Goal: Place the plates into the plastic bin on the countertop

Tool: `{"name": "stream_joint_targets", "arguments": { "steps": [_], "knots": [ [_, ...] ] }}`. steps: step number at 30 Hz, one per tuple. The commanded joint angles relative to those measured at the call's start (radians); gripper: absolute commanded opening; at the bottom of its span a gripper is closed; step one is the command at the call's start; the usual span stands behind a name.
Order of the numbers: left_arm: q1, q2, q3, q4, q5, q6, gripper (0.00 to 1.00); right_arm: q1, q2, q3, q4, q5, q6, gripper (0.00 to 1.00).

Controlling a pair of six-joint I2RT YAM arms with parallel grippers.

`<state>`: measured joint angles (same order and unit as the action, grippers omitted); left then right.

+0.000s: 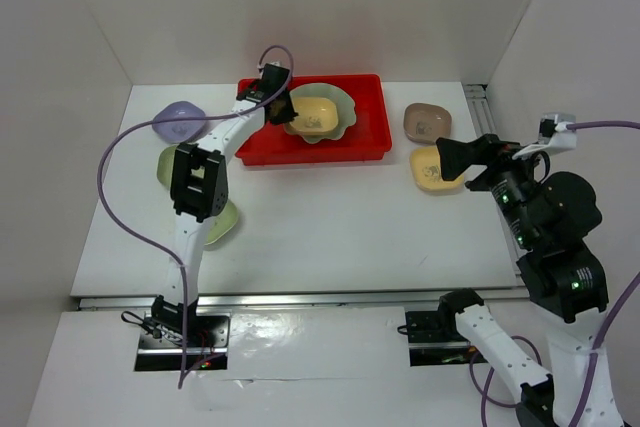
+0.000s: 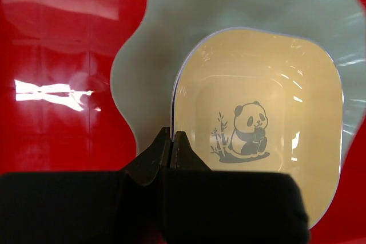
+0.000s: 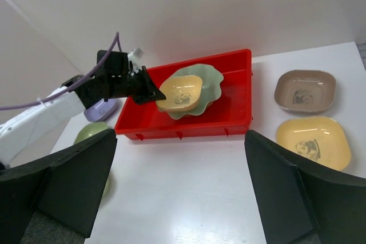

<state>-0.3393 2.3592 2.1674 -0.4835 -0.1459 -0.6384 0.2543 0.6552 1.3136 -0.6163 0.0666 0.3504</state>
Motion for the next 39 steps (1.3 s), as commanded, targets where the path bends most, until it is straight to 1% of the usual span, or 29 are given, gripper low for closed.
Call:
{"name": "stream_joint_targets", "arguments": {
  "steps": [1,3,4,6,7,8,10,13,15,16,18,19,20,21,22,23,24,26,27,28,29,31,32,35,37,38,39],
  "knots": [
    [0.040,0.017,0.054,0.085,0.092,-0.041,0.00,-0.007,-0.005,-0.028,0.069,-0.042,-0.004,1.00],
    [0.049,0.028,0.066,0.085,0.106,-0.041,0.13,-0.007,0.004,-0.054,0.078,-0.051,-0.004,1.00],
    [0.049,0.028,0.066,0.103,0.117,-0.031,0.29,-0.007,0.004,-0.065,0.092,-0.035,-0.004,1.00],
    [0.039,-0.001,0.025,0.131,0.117,-0.021,0.51,-0.007,0.014,-0.091,0.105,0.007,0.016,1.00],
    [0.039,-0.014,0.008,0.160,0.117,-0.011,0.73,-0.007,0.014,-0.115,0.115,0.024,0.028,1.00],
    [0.028,-0.029,-0.010,0.174,0.117,-0.010,0.81,-0.007,0.026,-0.129,0.115,0.038,0.044,1.00],
    [0.028,-0.049,-0.023,0.174,0.129,0.000,0.89,-0.007,0.040,-0.190,0.142,0.038,0.070,1.00],
    [0.019,-0.109,-0.056,0.183,0.149,0.011,0.92,-0.007,0.072,-0.288,0.208,0.038,0.084,1.00],
    [0.006,-0.155,-0.092,0.216,0.160,0.023,0.93,-0.007,0.109,-0.329,0.228,0.073,0.094,1.00],
    [0.006,-0.205,-0.125,0.217,0.160,0.035,0.93,-0.007,0.127,-0.362,0.243,0.116,0.094,1.00],
    [-0.015,-0.259,-0.150,0.217,0.149,0.055,0.97,-0.007,0.197,-0.396,0.262,0.203,0.105,1.00],
    [-0.015,-0.282,-0.150,0.166,0.097,0.055,1.00,-0.018,0.225,-0.436,0.277,0.216,0.105,1.00],
    [-0.029,-0.323,-0.130,0.125,0.079,0.055,1.00,-0.018,0.285,-0.454,0.308,0.228,0.105,1.00],
    [-0.029,-0.343,-0.118,0.077,0.078,0.055,1.00,-0.032,0.314,-0.473,0.329,0.228,0.105,1.00],
    [-0.029,-0.397,-0.118,-0.008,0.053,0.025,1.00,-0.053,0.339,-0.506,0.352,0.240,0.095,1.00],
    [-0.029,-0.397,-0.135,-0.042,0.052,0.013,1.00,-0.068,0.362,-0.520,0.377,0.240,0.094,1.00],
    [-0.029,-0.467,-0.161,-0.068,0.052,0.003,1.00,-0.087,0.401,-0.530,0.416,0.251,0.076,1.00],
    [-0.029,-0.562,-0.314,-0.098,0.052,-0.023,1.00,-0.148,0.443,-0.539,0.432,0.251,0.055,1.00],
    [-0.039,-0.671,-0.380,-0.089,0.052,-0.033,1.00,-0.165,0.477,-0.539,0.446,0.251,0.055,1.00],
    [-0.059,-0.725,-0.444,-0.089,0.037,-0.033,1.00,-0.199,0.488,-0.539,0.479,0.251,0.055,1.00],
    [-0.075,-0.777,-0.565,-0.089,0.005,-0.046,1.00,-0.216,0.498,-0.560,0.509,0.231,0.055,1.00],
    [-0.124,-0.869,-0.662,-0.089,-0.021,-0.056,1.00,-0.259,0.539,-0.560,0.552,0.219,0.068,1.00],
    [-0.139,-0.946,-0.741,-0.101,-0.043,-0.066,1.00,-0.304,0.564,-0.539,0.552,0.208,0.093,1.00],
    [-0.210,-1.053,-0.839,-0.156,-0.104,-0.076,1.00,-0.368,0.665,-0.485,0.527,0.208,0.156,1.00],
    [-0.259,-1.094,-0.874,-0.165,-0.113,-0.076,1.00,-0.368,0.745,-0.476,0.547,0.243,0.176,1.00],
    [-0.271,-1.112,-0.902,-0.178,-0.122,-0.086,1.00,-0.377,0.776,-0.459,0.547,0.283,0.188,1.00],
    [-0.285,-1.147,-0.917,-0.178,-0.123,-0.086,1.00,-0.389,0.806,-0.426,0.547,0.283,0.188,1.00]
  ]
}}
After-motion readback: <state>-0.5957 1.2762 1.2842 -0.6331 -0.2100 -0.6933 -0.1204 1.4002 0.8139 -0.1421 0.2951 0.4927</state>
